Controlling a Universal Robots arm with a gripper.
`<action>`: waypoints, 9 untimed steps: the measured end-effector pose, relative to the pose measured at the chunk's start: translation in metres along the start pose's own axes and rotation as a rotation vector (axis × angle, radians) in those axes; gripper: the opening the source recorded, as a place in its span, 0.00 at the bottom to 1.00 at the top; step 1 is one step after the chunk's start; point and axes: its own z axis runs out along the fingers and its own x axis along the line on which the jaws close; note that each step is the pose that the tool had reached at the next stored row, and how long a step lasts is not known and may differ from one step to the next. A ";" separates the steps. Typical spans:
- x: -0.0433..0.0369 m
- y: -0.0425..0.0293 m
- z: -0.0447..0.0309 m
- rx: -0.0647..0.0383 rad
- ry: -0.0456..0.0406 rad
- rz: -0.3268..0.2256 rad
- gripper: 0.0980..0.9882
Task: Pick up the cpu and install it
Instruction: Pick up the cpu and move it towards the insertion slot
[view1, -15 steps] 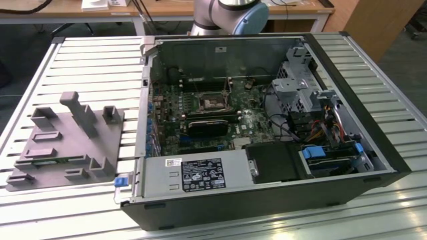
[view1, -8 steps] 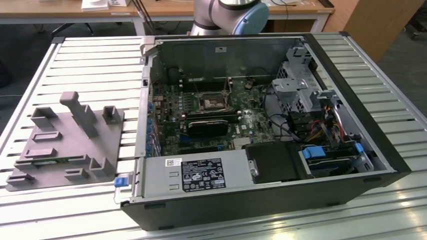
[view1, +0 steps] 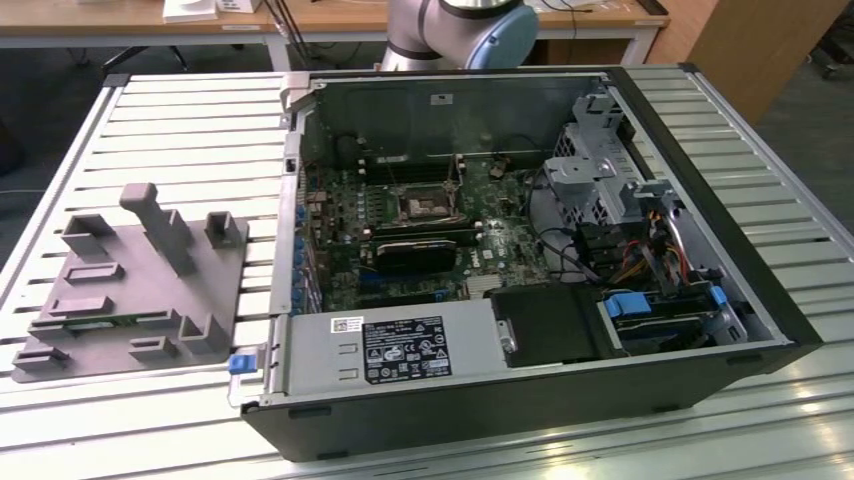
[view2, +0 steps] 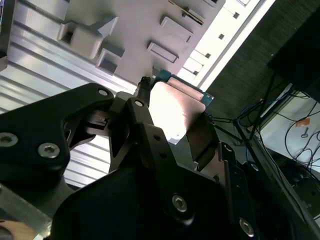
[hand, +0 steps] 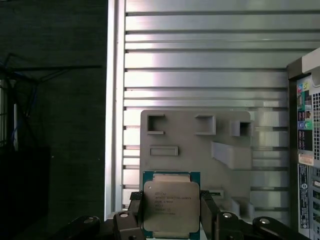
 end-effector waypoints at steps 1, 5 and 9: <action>-0.0022 0.0001 -0.0001 0.000 0.0000 0.000 0.50; -0.0102 0.0004 -0.0003 0.000 -0.0001 0.000 0.50; -0.0177 0.0006 -0.0007 0.000 0.0000 0.000 0.50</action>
